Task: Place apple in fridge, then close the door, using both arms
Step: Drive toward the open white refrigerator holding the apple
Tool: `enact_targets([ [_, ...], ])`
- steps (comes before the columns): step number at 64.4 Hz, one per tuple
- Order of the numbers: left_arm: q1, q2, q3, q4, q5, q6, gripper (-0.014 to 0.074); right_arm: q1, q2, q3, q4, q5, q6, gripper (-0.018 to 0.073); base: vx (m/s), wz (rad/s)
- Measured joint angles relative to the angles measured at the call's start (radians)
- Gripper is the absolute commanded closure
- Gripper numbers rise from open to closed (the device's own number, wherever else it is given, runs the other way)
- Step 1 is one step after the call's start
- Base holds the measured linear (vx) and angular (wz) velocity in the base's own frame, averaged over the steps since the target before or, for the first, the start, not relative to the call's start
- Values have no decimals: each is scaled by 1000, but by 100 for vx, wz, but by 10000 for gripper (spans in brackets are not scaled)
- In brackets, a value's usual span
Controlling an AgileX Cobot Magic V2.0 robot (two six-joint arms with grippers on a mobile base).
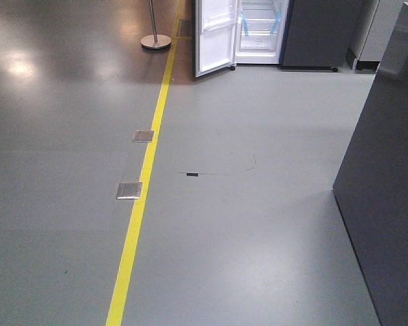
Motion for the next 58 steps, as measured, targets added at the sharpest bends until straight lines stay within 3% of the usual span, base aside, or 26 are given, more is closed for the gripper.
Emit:
enact_targets([
  [58,0,0,0,0,0,0,603,0,0,0,0,0,0,461,22,-5],
])
